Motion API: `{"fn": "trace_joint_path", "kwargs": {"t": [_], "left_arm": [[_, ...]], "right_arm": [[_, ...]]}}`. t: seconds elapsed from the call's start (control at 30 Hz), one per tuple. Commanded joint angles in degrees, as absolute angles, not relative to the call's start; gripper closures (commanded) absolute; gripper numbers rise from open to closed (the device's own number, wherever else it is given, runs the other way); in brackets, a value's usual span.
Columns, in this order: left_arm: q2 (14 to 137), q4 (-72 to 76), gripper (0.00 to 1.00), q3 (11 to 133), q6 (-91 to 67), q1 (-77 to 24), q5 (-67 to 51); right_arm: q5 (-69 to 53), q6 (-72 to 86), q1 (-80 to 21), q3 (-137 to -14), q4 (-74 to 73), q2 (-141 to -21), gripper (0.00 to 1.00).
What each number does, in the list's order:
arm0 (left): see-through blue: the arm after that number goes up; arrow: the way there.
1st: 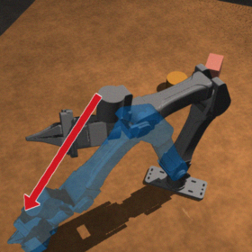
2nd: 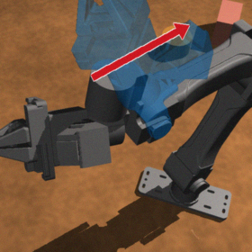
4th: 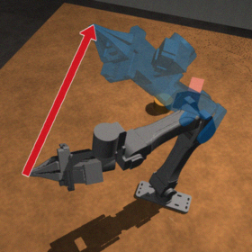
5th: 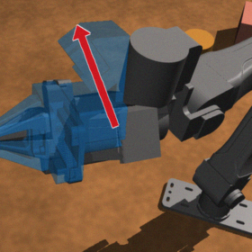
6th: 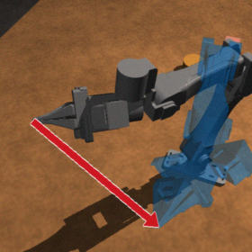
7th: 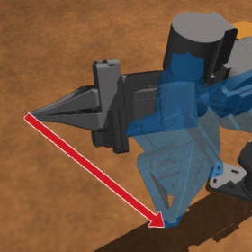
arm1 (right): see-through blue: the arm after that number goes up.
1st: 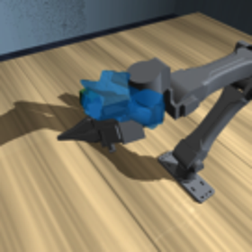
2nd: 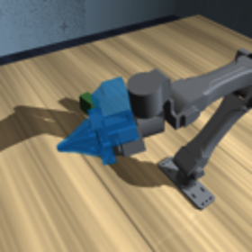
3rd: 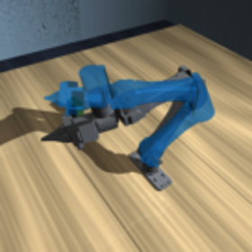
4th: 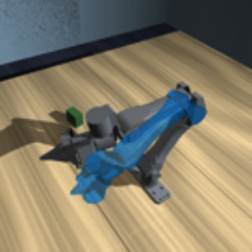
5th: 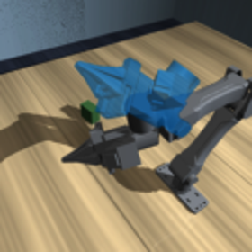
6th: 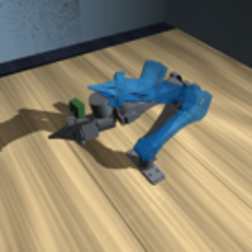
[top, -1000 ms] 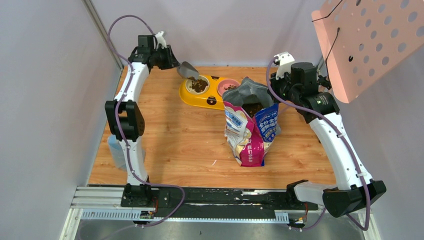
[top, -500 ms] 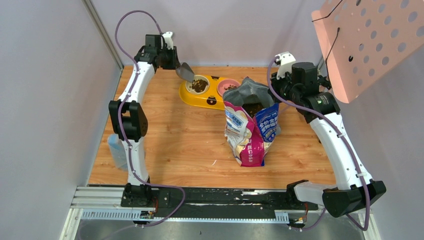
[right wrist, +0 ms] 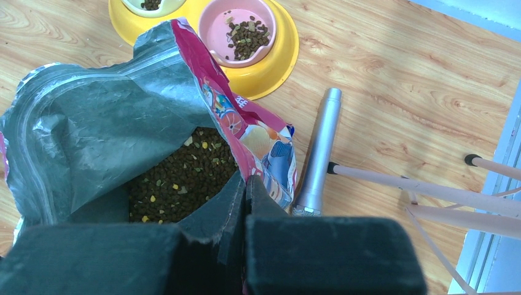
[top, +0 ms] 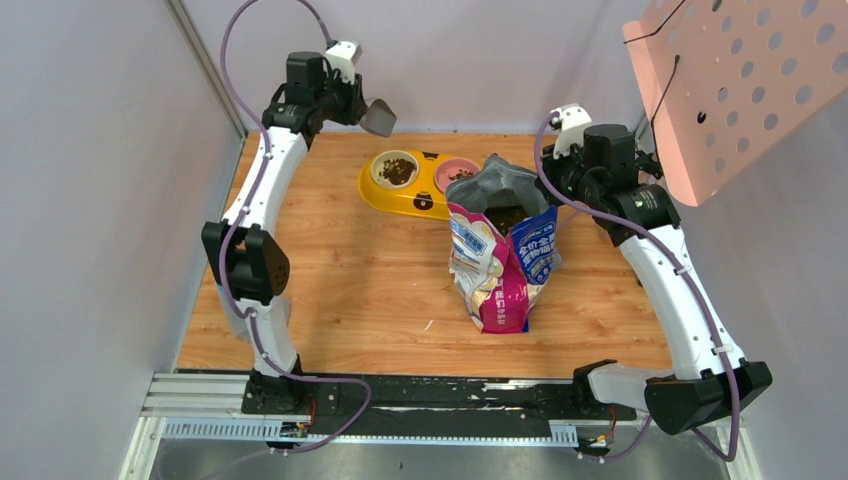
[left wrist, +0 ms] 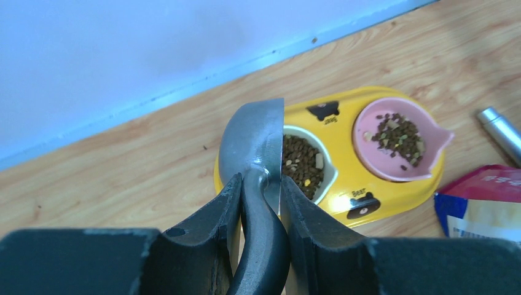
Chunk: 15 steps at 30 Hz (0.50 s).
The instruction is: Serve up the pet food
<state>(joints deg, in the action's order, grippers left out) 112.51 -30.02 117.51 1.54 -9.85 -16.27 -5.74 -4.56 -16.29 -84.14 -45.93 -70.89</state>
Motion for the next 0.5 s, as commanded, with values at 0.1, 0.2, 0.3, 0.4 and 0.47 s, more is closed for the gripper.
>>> {"fn": "trace_joint_path", "kwargs": {"t": [0.1,0.2,0.3,0.4,0.47], "left_arm": [[103.80,-28.38,1.00,119.93,-0.66,-10.97,-16.75],[101.46,-29.73,1.00,121.39,-3.79,-10.99,-22.59],[99.03,-29.03,1.00,122.12,-9.12,-10.99,-29.37],[97.43,-25.93,1.00,121.97,-14.03,-11.14,-40.34],[95.80,-21.36,1.00,120.56,-18.55,-11.65,-45.77]], "right_arm": [[-6.08,-3.87,-15.88,-85.32,-41.00,-70.14,1.00],[-6.15,-3.78,-15.85,-85.05,-41.12,-69.81,1.00],[-6.15,-3.74,-15.85,-84.57,-41.14,-69.70,1.00],[-6.41,-3.69,-15.84,-84.51,-41.05,-69.70,1.00],[-6.30,-3.69,-15.91,-84.59,-40.81,-69.61,1.00]]}}
